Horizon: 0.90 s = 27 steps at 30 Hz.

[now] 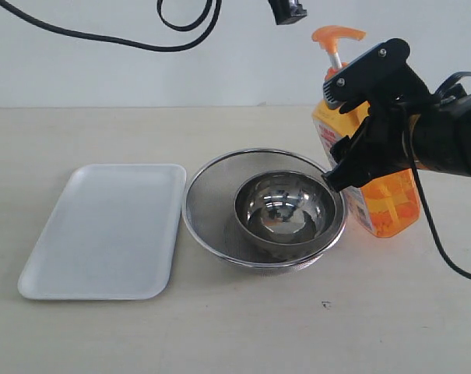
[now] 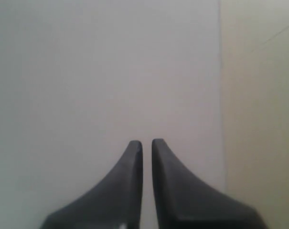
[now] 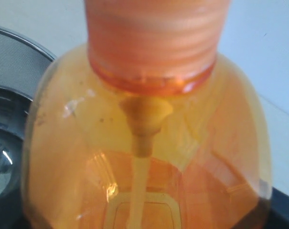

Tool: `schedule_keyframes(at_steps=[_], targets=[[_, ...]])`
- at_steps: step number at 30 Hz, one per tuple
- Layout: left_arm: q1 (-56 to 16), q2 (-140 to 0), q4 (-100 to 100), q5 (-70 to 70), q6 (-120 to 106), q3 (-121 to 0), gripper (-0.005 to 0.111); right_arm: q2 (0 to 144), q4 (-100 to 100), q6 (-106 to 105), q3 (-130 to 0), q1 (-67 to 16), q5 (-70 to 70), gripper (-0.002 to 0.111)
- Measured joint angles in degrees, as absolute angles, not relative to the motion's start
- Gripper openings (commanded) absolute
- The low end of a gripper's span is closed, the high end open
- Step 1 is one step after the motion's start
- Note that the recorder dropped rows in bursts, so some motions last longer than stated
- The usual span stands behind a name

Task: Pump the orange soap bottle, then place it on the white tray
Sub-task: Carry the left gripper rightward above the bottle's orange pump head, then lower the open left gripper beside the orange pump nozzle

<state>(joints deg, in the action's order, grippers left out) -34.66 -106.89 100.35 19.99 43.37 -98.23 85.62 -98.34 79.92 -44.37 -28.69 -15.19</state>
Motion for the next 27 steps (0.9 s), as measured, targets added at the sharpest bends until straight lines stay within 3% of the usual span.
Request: schedule_keyframes(at_steps=[7, 14, 22, 27], targets=[[-38.22, -106.89, 100.60, -5.03, 37.17, -98.14, 0.005, 85.62, -98.34, 79.92, -44.37, -28.69, -15.19, 0.000], [-46.33, -106.64, 96.37, -24.69, 18.83, -95.01, 0.005, 85.62, -98.34, 79.92, -44.37, -28.69, -15.29, 0.000], [-48.29, -106.64, 71.41, -29.52, 10.42, -94.78, 0.005, 85.62, -98.34, 79.92, -44.37, -28.69, -15.41, 0.000], [-48.29, -106.64, 60.24, -22.86, 10.08, -95.24, 0.005, 85.62, -98.34, 79.92, -44.37, -28.69, -15.07, 0.000]])
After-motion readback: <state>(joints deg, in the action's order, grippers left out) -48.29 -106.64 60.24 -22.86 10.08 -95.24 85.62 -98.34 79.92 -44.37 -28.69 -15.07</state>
